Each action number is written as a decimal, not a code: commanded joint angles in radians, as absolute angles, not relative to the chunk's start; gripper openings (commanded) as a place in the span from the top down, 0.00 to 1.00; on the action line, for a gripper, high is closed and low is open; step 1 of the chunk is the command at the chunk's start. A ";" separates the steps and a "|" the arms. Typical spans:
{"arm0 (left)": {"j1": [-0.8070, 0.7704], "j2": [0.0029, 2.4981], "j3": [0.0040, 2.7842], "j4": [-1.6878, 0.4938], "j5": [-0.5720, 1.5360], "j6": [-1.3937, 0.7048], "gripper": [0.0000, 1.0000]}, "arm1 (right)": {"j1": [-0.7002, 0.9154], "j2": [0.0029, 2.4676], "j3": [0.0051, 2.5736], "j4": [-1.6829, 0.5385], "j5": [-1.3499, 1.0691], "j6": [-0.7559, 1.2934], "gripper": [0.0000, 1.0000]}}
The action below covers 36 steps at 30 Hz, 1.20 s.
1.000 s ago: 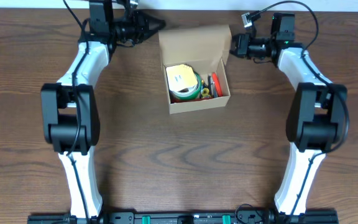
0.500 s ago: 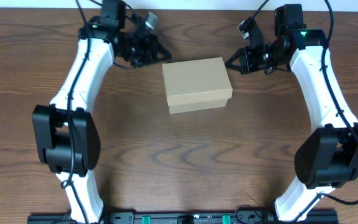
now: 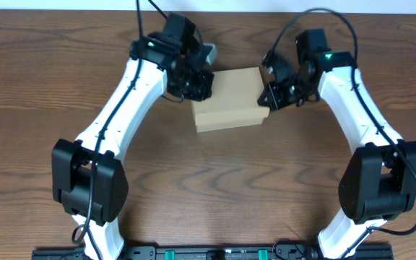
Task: Pack container
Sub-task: 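Press the lid down onto the box with both grippers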
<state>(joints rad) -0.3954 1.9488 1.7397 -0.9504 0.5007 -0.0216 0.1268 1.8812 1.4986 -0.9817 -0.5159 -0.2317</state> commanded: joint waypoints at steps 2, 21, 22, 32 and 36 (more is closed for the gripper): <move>-0.398 1.975 1.630 -0.921 0.460 -0.033 0.94 | 0.138 1.866 1.435 -0.958 -0.500 -0.248 0.99; -0.358 1.834 1.542 -0.893 0.407 -0.087 0.94 | 0.053 1.798 1.428 -0.859 -0.401 0.006 0.98; -0.354 1.798 1.542 -0.893 0.379 -0.088 0.94 | 0.043 1.798 1.428 -0.856 -0.369 0.029 0.99; -0.352 1.474 1.542 -0.909 0.151 -0.086 0.94 | 0.068 1.842 1.369 -0.731 -0.328 0.125 0.99; -0.352 1.398 1.542 -0.939 0.110 -0.086 0.94 | 0.137 1.866 1.361 -0.683 -0.373 0.135 0.99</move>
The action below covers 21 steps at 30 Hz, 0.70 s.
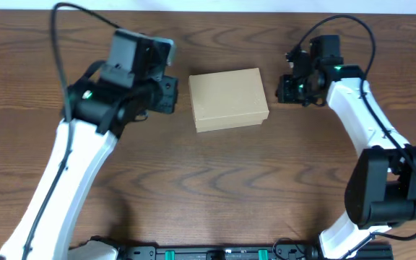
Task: Pack container
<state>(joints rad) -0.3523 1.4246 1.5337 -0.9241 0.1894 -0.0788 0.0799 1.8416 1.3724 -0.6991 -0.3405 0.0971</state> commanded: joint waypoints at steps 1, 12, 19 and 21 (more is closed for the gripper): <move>-0.352 1.387 1.542 -0.946 0.101 -0.086 0.94 | 0.154 1.870 1.361 -0.673 -0.369 0.134 0.99; -0.301 1.361 1.540 -1.036 0.045 -0.086 0.94 | 0.203 1.872 1.363 -0.666 -0.295 0.173 0.99; -0.249 1.302 1.538 -1.127 0.070 -0.083 0.94 | 0.194 1.752 1.388 -0.758 -0.285 0.198 0.99; -0.249 1.253 1.511 -1.126 0.072 -0.078 0.94 | 0.201 1.678 1.386 -0.783 -0.279 0.198 0.98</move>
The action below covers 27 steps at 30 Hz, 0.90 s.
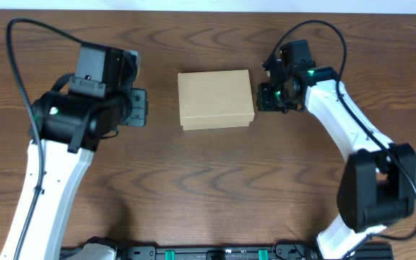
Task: Pack container
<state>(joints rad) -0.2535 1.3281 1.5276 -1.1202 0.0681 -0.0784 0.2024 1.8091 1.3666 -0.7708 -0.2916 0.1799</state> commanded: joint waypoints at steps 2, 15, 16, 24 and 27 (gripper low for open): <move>-0.249 1.182 1.443 -1.103 0.093 -0.078 0.94 | 0.223 1.592 1.375 -0.810 -0.242 0.198 0.98; -0.249 0.640 0.723 -0.760 0.556 -0.096 0.94 | 0.474 0.868 0.728 -0.734 -0.131 0.453 0.98; -0.249 0.629 0.693 -0.740 0.561 -0.112 0.94 | 0.479 0.820 0.702 -0.733 -0.131 0.469 0.98; -0.249 0.635 0.624 -0.652 0.539 -0.208 0.05 | 0.481 0.600 0.659 -0.761 -0.142 0.501 0.01; -0.249 0.635 0.624 -0.684 0.539 -0.207 0.05 | 0.481 0.600 0.659 -0.763 -0.142 0.501 0.01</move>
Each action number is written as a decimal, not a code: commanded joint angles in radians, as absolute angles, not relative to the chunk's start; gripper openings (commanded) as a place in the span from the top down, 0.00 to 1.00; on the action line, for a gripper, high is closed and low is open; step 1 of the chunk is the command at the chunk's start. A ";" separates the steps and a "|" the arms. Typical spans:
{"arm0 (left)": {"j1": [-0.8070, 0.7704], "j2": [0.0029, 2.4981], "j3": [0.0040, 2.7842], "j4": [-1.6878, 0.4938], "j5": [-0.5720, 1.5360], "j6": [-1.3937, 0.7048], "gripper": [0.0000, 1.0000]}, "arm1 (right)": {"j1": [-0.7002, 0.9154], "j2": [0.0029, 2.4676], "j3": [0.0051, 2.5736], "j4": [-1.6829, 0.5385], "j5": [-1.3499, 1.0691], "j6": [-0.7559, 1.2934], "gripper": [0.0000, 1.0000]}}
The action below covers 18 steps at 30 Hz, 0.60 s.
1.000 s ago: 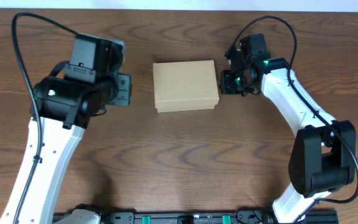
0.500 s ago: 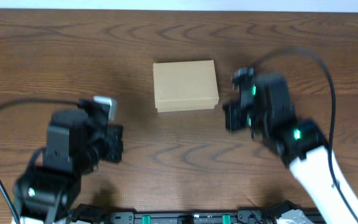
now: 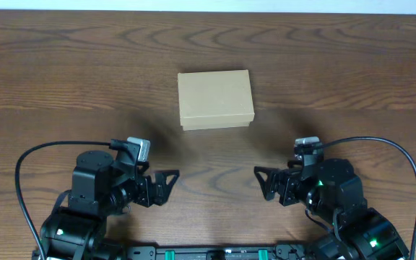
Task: Pack container
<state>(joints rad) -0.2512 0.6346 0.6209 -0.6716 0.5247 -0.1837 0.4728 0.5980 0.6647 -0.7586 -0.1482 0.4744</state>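
Observation:
A closed tan cardboard box (image 3: 215, 99) lies flat on the wooden table (image 3: 338, 87), a little back of the middle. My left gripper (image 3: 168, 185) is drawn back near the front edge at the left, open with nothing between its fingers. My right gripper (image 3: 263, 183) mirrors it at the front right, also open and holding nothing. Both point inward toward each other, well short of the box.
Both arms are folded low over the front edge, with black cables (image 3: 42, 155) looping beside them. A black rail (image 3: 215, 253) runs along the front of the table.
Both arms have gone from beside the box to folded positions at the table's front. The right gripper no longer touches the box's right side. The box stays where it was.
Both grippers first pressed on the box from its left and right ends. Then the left arm stood away at the left while the right gripper stayed by the box's right end. The box then lay a little further left. Now both arms are back at the front.

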 commanded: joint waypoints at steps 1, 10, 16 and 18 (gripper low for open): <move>-0.249 0.635 0.624 -0.694 0.539 -0.207 0.05 | 0.481 0.601 0.659 -0.764 -0.142 0.501 0.01; -0.249 0.635 0.624 -0.712 0.539 -0.207 0.05 | 0.481 0.602 0.659 -0.764 -0.142 0.501 0.01; -0.255 0.612 0.624 -0.714 0.539 -0.205 0.05 | 0.481 0.602 0.659 -0.764 -0.142 0.501 0.01; -0.244 0.579 0.623 -0.746 0.482 -0.155 0.05 | 0.481 0.602 0.659 -0.764 -0.142 0.500 0.01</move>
<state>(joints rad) -0.2516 0.6170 0.6209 -0.7254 0.5194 -0.2012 0.4728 0.6018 0.6647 -0.7624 -0.1478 0.4900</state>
